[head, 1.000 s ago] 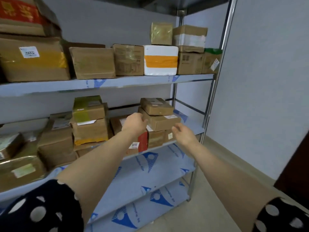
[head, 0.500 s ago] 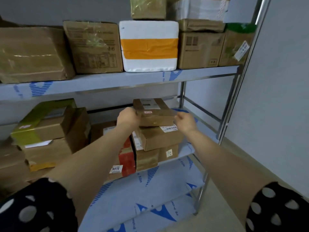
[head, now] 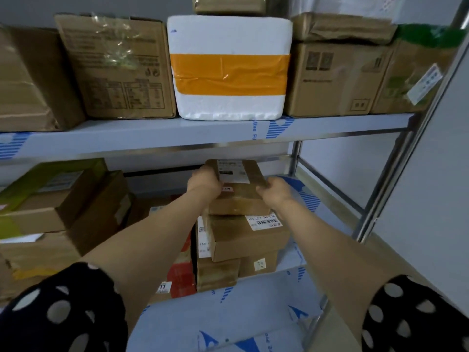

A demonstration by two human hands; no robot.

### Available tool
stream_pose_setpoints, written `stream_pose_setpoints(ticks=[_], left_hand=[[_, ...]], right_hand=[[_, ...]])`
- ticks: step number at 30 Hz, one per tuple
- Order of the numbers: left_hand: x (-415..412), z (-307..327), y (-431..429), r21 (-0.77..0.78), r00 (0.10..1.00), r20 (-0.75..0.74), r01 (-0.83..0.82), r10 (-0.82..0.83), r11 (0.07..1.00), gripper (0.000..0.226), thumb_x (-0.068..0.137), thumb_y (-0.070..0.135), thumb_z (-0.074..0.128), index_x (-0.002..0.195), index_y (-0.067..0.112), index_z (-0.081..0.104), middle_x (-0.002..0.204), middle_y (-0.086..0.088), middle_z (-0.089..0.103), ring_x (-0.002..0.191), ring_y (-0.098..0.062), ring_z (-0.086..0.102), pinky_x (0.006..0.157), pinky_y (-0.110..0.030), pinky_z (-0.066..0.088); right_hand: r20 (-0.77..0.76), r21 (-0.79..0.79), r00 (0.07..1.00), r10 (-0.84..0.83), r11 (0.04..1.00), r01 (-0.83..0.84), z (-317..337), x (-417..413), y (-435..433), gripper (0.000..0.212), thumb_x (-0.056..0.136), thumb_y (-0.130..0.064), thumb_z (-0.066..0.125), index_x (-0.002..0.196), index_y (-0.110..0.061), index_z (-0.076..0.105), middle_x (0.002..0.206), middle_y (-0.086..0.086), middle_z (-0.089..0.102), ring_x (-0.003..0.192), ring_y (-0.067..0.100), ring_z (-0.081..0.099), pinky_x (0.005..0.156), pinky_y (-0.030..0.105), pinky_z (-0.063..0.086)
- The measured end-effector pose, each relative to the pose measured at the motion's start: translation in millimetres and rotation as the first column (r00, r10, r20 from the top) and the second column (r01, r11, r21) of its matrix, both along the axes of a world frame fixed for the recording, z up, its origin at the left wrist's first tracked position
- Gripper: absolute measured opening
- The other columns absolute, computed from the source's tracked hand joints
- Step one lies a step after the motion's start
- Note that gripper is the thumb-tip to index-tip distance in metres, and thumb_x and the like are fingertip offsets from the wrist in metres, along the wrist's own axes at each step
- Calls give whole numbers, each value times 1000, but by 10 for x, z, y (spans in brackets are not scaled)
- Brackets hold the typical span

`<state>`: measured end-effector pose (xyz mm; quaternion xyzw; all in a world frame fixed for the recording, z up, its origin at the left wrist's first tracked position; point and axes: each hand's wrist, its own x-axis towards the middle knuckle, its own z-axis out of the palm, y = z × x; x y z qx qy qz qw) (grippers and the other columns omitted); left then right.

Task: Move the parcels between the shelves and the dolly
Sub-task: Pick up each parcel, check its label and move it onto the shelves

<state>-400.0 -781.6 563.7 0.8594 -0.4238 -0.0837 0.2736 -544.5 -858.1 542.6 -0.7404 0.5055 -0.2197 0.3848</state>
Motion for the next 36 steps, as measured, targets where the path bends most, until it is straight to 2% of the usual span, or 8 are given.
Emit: stream_pose_setpoints(ticks=[3, 6, 11, 17, 21, 27, 34, 36], left_hand=[[-87, 19, 66, -73, 997, -60, -60, 55, 996, 16, 91, 17, 59, 105, 8, 61, 102, -10, 64, 94, -26, 63, 78, -33, 52], [-269, 87, 204, -140, 985, -128, -135, 117, 981, 10, 89, 19, 62, 95, 12, 59, 92, -6, 63, 78, -18, 61, 64, -26, 49], [-691, 205, 720, -160, 946, -226, -270, 231, 950, 19, 83, 24, 72, 83, 18, 54, 83, 3, 57, 69, -9, 53, 57, -21, 42], [-1089, 191, 1913, -108, 831, -253, -533, 495, 839, 35, 74, 29, 81, 88, 16, 52, 83, 2, 56, 73, -14, 56, 61, -25, 45], [-1256, 84, 2872, -79, 717, -223, -689, 661, 721, 38, 70, 32, 84, 87, 13, 56, 86, -2, 60, 74, -17, 58, 61, -27, 46], [-1560, -229, 4114, 71, 601, -77, -793, 796, 605, 36, 82, 34, 72, 104, 9, 58, 103, -8, 63, 100, -26, 60, 71, -29, 43], [-1907, -579, 5809, 128, 580, 117, -814, 807, 566, 29, 96, 20, 43, 113, 4, 61, 122, -15, 57, 115, -30, 52, 86, -29, 37], [-2014, -648, 6429, 129, 601, 172, -799, 781, 587, 28, 96, 21, 45, 107, 8, 66, 116, -12, 58, 116, -25, 50, 86, -27, 36]], right_hand=[[185, 55, 983, 15, 998, -26, -1, -74, -51, 48, 94, -12, 57, 140, -4, 41, 137, 12, 51, 119, 27, 53, 98, 37, 47], [307, 126, 952, 21, 990, -62, 78, -223, -10, 64, 91, -8, 61, 146, -2, 29, 147, 13, 40, 129, 26, 45, 107, 39, 40], [415, 125, 902, 118, 975, -185, 100, -452, 268, 21, 95, -13, 56, 114, -7, 64, 116, 9, 66, 99, 23, 63, 92, 36, 51], [405, 135, 868, 286, 921, -367, -6, -476, 1129, 45, 87, -35, 67, 120, -7, 55, 117, -1, 57, 105, 17, 54, 92, 31, 45], [457, 211, 791, 406, 814, -540, -143, -404, 1958, 34, 83, -30, 73, 104, -7, 60, 107, 3, 64, 94, 17, 60, 85, 30, 49], [471, 315, 697, 540, 635, -705, -411, -338, 3105, 69, 76, -28, 80, 133, -4, 49, 127, 6, 59, 95, 18, 60, 72, 25, 46], [442, 475, 623, 645, 421, -773, -667, -159, 4873, 37, 74, -17, 81, 101, 2, 64, 95, 14, 70, 78, 25, 68, 67, 31, 57], [428, 491, 590, 685, 371, -788, -701, -123, 5528, 29, 76, -18, 79, 92, 0, 63, 85, 12, 68, 68, 21, 65, 52, 22, 54]])
